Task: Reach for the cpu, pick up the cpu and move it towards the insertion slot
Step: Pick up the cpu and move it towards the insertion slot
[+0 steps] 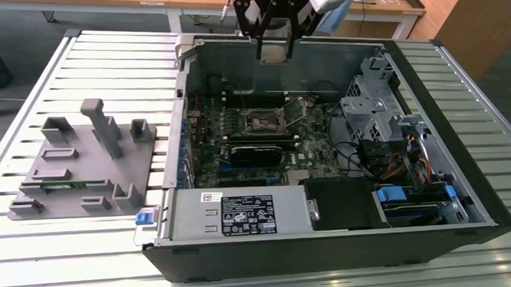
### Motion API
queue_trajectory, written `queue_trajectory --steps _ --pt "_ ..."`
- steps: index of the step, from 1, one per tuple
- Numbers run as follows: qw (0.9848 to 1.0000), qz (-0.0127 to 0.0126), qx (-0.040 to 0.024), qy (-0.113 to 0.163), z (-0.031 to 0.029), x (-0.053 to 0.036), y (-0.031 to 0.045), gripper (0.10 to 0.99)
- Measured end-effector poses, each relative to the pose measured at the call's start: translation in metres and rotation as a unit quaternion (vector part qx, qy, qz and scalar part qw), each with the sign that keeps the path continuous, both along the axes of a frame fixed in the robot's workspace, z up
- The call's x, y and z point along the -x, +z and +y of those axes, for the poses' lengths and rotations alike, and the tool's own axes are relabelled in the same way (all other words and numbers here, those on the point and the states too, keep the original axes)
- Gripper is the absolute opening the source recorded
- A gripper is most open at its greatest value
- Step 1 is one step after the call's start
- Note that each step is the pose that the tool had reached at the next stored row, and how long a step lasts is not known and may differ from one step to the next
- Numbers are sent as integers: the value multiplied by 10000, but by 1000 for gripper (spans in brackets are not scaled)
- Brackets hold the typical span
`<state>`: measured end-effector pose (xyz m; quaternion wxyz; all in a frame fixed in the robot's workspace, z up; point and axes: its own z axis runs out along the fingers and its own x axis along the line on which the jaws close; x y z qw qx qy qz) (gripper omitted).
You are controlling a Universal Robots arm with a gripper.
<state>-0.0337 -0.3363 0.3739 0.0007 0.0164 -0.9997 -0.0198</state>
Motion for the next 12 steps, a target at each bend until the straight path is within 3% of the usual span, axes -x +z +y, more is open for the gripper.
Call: queue_trajectory --steps 4,12 --pt "10000 0 0 -4 31 -105 -7 545" --pt "10000 0 0 -5 35 -119 -7 545"
